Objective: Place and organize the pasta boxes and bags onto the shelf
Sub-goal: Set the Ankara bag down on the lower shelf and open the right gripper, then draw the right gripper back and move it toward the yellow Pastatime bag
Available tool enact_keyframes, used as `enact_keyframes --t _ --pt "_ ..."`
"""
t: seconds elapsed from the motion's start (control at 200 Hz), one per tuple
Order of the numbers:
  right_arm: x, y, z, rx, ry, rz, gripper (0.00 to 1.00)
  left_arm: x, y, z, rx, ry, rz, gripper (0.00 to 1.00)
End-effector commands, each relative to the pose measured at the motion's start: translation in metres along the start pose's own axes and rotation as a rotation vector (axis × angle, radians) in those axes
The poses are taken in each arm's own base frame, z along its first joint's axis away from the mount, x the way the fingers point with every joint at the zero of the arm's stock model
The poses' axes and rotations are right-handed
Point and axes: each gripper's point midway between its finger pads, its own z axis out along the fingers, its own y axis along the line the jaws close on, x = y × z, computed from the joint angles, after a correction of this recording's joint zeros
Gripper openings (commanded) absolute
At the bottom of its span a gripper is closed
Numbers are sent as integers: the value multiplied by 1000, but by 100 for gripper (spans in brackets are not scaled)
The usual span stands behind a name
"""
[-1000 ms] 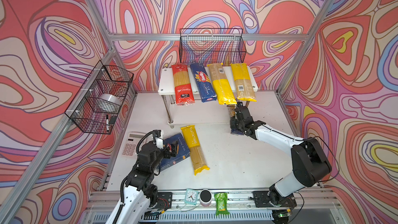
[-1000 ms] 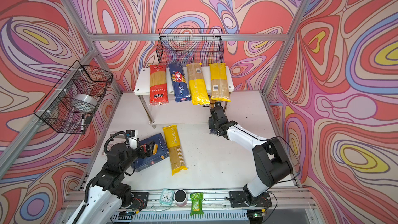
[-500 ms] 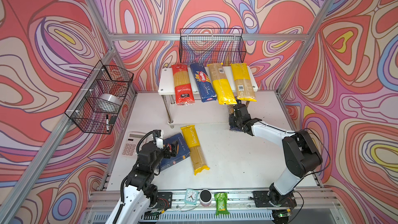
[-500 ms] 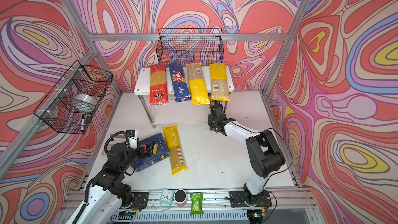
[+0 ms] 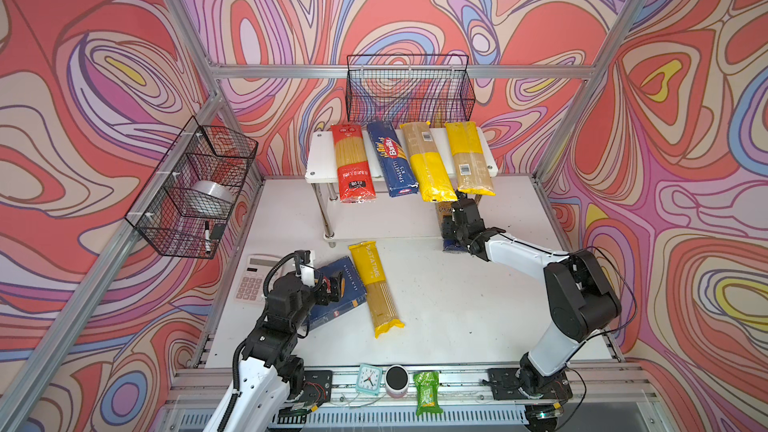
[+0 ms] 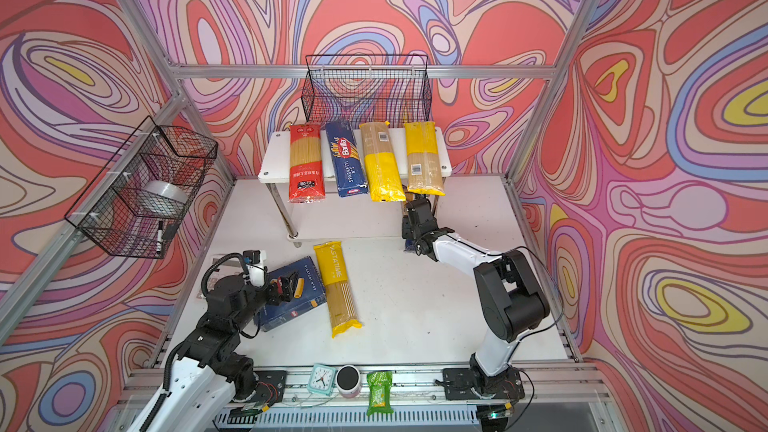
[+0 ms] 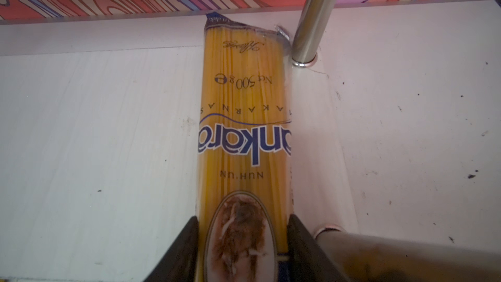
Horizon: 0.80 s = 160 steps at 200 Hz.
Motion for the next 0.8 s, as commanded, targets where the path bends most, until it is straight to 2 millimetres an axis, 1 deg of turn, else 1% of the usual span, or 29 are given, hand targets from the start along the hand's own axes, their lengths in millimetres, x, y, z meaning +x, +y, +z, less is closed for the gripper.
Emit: enact_keyframes --t 0.0,0.06,0.18,0.336,0.441,0.556,0.656,0.796 --pt "-30 -2 -18 -9 -101 37 55 2 6 0 -28 2 -4 100" --pt "-32 -3 -25 -15 -113 42 56 3 6 0 -28 3 -4 100" --pt "-28 -6 -35 -19 -111 47 57 2 6 0 -29 -1 -4 100" --pt "-17 -7 -49 -51 -79 79 59 2 5 0 -24 1 -1 100" --pt "-9 -3 -65 -106 -73 111 61 3 5 0 -20 2 0 100" --pt "4 1 -84 -158 -49 124 62 2 3 0 -11 -1 3 100" --pt "12 10 -101 -213 -40 112 63 2 3 -1 -11 -2 4 100" --pt "28 19 -115 -261 3 85 63 2 3 1 -11 2 5 100"
